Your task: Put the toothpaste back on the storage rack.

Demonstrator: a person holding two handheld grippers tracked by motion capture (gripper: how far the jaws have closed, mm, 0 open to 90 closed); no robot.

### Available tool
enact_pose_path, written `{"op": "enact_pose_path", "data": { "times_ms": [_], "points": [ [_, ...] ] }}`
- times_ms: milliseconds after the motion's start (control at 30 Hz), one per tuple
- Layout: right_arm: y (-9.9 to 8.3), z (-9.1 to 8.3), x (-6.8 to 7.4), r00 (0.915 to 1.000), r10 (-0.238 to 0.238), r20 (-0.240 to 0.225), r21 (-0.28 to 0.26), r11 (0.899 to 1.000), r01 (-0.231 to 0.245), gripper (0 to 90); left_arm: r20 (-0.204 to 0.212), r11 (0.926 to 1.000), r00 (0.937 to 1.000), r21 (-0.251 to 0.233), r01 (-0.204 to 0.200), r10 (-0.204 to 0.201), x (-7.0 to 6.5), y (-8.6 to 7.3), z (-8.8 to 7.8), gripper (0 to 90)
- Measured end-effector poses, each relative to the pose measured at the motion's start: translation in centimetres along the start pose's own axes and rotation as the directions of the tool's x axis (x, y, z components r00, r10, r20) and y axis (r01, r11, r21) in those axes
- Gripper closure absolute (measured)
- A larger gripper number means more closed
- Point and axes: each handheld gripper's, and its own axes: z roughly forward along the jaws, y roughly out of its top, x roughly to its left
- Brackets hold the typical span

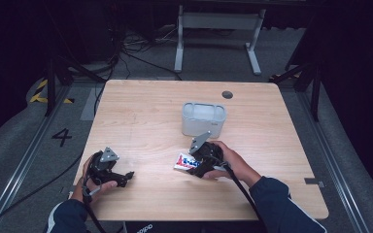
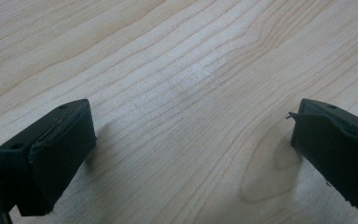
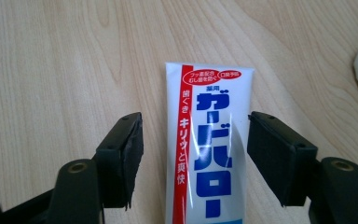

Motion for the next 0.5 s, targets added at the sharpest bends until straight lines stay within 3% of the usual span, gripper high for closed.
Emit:
{"op": "enact_pose_path", "data": {
  "times_ms": [233, 500],
  "points": [
    [0.5, 0.5, -0.1, 0.9999, 0.012, -0.004, 0.054, 0.998, -0.012, 36.7, 0.0, 1.0, 1.0, 0.0, -0.001, 0.001, 0.0, 0.0, 0.0, 0.2],
    [0.9, 1.9, -0.6, 0.9996, 0.027, -0.001, 0.162, 0.986, -0.026, 35.8, 0.0, 1.0, 1.0, 0.0, -0.001, 0.001, 0.0, 0.0, 0.0, 0.2]
  ]
}}
